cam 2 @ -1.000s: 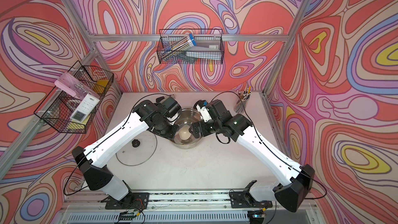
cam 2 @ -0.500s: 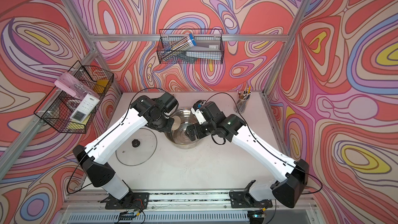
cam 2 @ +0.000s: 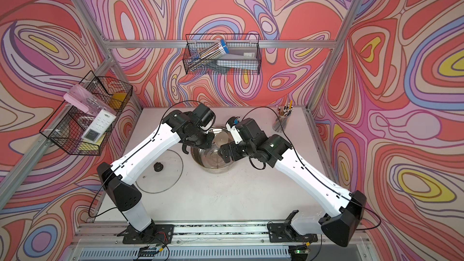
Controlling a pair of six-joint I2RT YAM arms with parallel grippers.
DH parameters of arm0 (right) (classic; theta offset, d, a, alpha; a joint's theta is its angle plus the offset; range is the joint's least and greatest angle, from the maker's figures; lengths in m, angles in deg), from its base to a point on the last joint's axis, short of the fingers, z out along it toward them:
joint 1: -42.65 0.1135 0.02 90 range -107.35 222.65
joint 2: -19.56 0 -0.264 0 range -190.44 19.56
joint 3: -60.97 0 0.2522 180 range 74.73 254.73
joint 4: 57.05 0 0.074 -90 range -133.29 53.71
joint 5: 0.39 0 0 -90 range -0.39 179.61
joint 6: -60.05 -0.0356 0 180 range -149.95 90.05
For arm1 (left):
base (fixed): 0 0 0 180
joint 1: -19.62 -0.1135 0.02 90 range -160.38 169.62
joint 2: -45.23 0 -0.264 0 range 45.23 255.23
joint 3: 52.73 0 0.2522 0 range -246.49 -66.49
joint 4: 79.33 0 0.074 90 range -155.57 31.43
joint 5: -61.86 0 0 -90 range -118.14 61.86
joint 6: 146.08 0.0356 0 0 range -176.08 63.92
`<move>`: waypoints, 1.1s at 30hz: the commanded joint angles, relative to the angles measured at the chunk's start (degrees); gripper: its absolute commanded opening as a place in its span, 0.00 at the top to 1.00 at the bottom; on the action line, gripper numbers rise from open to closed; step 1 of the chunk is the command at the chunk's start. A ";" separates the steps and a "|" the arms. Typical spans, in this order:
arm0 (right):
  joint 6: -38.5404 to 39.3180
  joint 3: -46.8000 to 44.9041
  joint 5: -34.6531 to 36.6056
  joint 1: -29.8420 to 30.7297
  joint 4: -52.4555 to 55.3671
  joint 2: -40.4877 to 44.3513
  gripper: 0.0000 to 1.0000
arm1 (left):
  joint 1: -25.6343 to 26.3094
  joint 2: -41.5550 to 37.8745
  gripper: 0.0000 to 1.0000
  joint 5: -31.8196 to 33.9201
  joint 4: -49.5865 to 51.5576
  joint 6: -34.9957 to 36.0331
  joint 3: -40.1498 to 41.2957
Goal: Stir the soup with a spoon
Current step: Stir the soup in the pan with a stick.
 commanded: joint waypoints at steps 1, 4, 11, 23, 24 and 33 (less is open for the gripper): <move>0.18 -1.17 1.33 0.45 0.49 1.53 0.02 | 1.45 0.31 1.00 -4.75 -1.47 0.66 -0.05; 0.17 -1.26 1.28 0.45 0.42 1.94 0.02 | 2.52 -1.08 1.00 -5.62 -0.22 0.49 2.06; -0.39 -2.04 0.24 0.42 -0.55 2.10 0.02 | 3.19 -8.80 1.00 -5.18 2.50 -2.32 10.01; -0.78 -2.66 -1.09 0.45 -1.43 2.03 0.02 | 1.38 -11.36 1.00 9.44 13.02 -4.31 9.58; -0.79 -2.57 -1.02 0.40 -1.36 1.96 0.02 | 1.05 -11.02 1.00 10.11 12.91 -4.17 9.04; -0.47 -2.75 -0.03 0.41 -0.52 2.74 0.02 | -0.24 -3.71 1.00 13.32 10.41 -1.87 2.14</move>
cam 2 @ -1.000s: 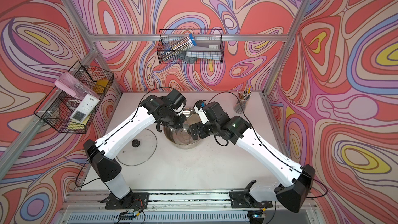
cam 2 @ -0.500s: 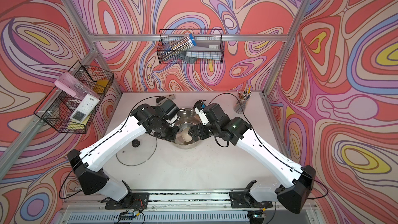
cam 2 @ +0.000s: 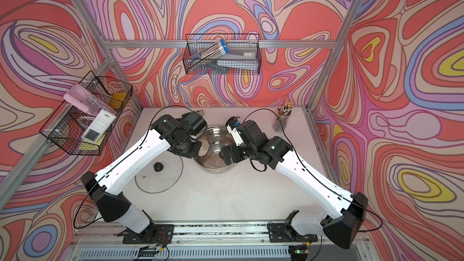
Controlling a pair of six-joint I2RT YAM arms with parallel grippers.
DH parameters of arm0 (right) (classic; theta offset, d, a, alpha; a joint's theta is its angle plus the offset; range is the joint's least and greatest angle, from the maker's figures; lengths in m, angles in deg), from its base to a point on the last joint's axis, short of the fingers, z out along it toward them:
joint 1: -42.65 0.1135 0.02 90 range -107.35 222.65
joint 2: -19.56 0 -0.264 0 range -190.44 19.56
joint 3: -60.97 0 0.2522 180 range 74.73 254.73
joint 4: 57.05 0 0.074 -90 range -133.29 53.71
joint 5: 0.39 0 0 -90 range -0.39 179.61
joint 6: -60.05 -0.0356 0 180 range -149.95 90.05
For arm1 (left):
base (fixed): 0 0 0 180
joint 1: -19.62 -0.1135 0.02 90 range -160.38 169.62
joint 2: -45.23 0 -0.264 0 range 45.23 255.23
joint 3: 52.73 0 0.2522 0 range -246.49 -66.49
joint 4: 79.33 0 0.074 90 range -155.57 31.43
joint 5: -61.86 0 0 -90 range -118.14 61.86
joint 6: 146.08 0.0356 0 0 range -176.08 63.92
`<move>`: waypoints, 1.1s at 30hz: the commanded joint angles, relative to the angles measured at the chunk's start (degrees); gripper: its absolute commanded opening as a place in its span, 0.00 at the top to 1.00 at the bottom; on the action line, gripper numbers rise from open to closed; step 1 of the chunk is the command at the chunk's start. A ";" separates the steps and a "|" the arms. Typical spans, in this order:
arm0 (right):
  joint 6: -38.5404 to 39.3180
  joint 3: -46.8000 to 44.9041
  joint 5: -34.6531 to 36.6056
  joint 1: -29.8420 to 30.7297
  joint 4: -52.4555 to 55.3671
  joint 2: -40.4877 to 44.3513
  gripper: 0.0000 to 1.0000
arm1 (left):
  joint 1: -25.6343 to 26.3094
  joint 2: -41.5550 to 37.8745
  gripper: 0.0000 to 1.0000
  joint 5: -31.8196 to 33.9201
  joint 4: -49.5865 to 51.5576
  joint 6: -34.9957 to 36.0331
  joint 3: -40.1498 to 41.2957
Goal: Stir the soup with a spoon
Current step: Stir the soup in the pan with a stick.
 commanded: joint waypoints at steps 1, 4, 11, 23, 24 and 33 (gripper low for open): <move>0.10 -0.70 0.76 0.45 0.14 1.80 0.02 | -0.26 3.08 1.00 2.80 -0.86 1.57 -3.44; 0.29 -0.87 1.36 0.45 0.57 2.13 0.02 | -0.26 5.66 1.00 1.28 -2.35 2.47 -6.35; 0.48 -0.72 2.54 0.44 1.17 2.71 0.02 | 0.35 8.90 1.00 -5.88 -6.00 2.89 -9.48; 0.57 -0.97 2.66 0.44 0.95 2.12 0.02 | 3.49 5.78 1.00 -14.66 -6.67 1.23 -3.63; 0.48 -0.98 2.60 0.45 0.86 2.13 0.02 | 3.74 5.34 1.00 -14.93 -6.30 1.24 -2.64; -0.37 -0.55 0.82 0.45 -0.80 0.58 0.02 | 4.31 -1.23 1.00 -10.43 -2.47 0.25 4.42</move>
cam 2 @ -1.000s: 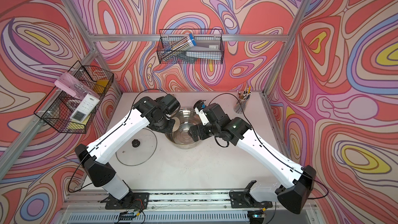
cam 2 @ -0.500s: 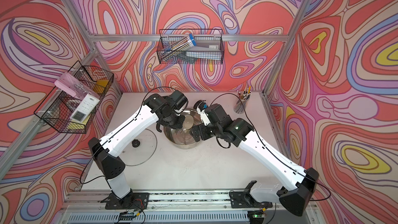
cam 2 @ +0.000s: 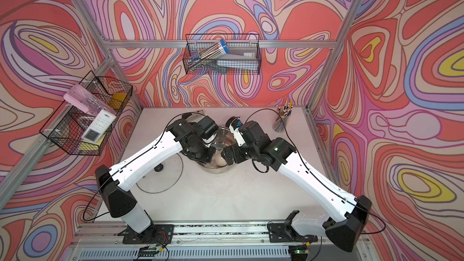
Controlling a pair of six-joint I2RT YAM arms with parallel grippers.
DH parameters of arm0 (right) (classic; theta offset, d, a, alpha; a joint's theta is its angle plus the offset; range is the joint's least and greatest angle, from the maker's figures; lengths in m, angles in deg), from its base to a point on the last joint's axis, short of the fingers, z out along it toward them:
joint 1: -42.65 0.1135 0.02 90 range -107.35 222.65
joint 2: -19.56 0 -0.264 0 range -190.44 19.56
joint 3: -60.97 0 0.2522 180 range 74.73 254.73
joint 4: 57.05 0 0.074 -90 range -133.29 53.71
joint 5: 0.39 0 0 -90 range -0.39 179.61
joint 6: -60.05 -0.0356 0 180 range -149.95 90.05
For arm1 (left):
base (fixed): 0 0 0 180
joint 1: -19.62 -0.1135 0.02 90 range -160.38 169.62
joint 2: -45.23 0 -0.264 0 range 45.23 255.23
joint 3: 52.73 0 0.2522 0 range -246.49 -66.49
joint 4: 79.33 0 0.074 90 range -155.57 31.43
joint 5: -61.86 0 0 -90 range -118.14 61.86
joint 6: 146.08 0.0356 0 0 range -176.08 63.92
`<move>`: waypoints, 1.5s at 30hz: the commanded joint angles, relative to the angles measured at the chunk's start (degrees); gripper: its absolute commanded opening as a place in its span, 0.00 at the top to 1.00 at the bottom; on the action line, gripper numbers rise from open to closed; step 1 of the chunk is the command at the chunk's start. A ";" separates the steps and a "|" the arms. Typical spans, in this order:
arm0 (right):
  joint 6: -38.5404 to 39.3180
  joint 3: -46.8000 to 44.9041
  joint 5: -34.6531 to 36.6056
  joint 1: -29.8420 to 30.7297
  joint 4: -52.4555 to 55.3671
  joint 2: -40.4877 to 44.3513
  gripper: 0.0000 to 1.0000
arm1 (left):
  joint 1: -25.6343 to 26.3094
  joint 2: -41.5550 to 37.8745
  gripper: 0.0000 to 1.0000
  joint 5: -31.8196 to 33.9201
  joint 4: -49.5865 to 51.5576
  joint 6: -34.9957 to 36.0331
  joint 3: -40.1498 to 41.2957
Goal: Stir the soup with a spoon
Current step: Stir the soup in the pan with a stick.
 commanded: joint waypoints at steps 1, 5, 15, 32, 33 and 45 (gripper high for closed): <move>-0.40 -0.06 -1.20 0.42 -1.66 -1.18 0.02 | 0.00 -2.73 1.00 3.40 4.15 -0.91 0.46; -0.45 1.02 -1.94 0.43 -2.12 -2.37 0.02 | -0.89 -3.47 1.00 6.51 6.76 -1.04 0.54; -0.17 2.19 -1.55 0.38 -1.38 -2.60 0.02 | -5.19 -2.44 1.00 12.34 7.07 -0.24 -3.47; -0.14 2.17 0.51 0.43 0.29 -1.41 0.02 | -3.17 9.78 1.00 2.29 -0.33 2.50 -15.50; -0.13 2.09 0.57 0.42 0.36 -1.22 0.02 | -2.80 9.88 1.00 1.28 -0.27 2.50 -15.48; 0.04 1.58 -0.18 0.42 -0.48 -1.55 0.02 | 0.07 2.56 1.00 -2.55 1.25 0.93 -5.88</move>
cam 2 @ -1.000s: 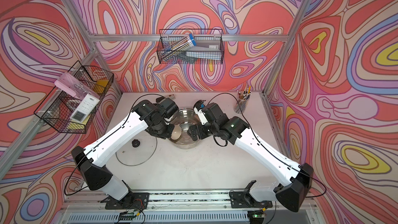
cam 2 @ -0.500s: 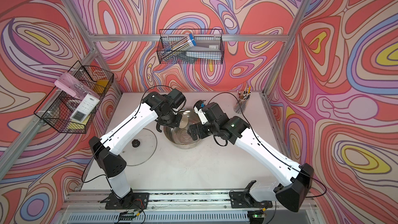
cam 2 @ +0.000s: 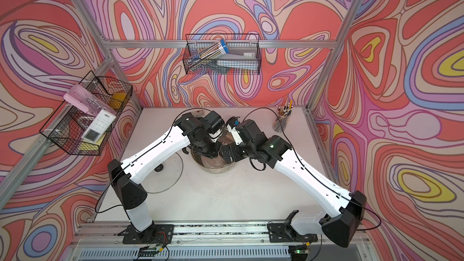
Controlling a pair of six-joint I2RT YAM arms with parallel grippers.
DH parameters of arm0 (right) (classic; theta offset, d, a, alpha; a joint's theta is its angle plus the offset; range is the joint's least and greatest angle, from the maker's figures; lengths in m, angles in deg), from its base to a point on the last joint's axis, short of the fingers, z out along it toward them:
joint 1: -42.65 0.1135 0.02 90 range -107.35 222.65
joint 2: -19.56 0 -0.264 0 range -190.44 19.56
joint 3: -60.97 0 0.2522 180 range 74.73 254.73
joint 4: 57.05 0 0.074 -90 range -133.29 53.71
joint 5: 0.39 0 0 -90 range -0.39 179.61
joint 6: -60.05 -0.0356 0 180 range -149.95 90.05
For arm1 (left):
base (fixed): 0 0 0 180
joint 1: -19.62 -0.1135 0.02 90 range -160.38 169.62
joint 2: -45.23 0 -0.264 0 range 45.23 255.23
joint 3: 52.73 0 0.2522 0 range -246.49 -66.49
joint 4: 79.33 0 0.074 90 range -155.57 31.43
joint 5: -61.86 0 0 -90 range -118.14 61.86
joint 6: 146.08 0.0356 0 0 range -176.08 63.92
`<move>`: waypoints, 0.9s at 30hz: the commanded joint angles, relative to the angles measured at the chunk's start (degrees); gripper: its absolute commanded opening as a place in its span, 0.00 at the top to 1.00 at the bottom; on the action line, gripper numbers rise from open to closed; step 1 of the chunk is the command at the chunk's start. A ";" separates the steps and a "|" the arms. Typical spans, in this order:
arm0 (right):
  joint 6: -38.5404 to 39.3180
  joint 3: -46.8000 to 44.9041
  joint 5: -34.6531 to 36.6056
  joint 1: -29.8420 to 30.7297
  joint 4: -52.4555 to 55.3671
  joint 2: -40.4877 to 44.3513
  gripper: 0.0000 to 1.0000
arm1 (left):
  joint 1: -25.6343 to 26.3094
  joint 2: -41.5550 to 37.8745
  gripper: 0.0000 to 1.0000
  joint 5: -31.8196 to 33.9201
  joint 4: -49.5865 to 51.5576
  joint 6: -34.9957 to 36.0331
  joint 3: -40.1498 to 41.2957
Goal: Stir the soup with a spoon
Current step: Stir the soup in the pan with a stick.
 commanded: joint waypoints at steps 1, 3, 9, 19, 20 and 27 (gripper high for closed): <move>-0.05 0.12 -0.18 0.43 -0.45 0.95 0.02 | 0.05 -5.11 1.00 0.13 2.34 -0.91 2.49; -0.14 -0.01 -0.36 0.39 -0.63 1.06 0.02 | 0.05 -6.71 1.00 1.99 4.13 -1.27 3.67; -0.14 -0.78 -0.96 0.42 -1.18 1.13 0.02 | -0.68 -9.39 1.00 7.97 9.29 -2.25 5.64; -0.32 -0.80 -0.73 0.41 -1.33 1.55 0.02 | -1.44 -4.14 1.00 18.21 14.50 -0.81 -3.21; -0.36 -0.87 -0.56 0.43 -1.18 1.71 0.02 | -1.51 -3.39 1.00 18.62 14.26 -0.58 -4.00; 0.10 -1.13 0.94 0.43 0.32 3.16 0.02 | -1.54 1.49 1.00 19.07 8.85 0.78 -8.52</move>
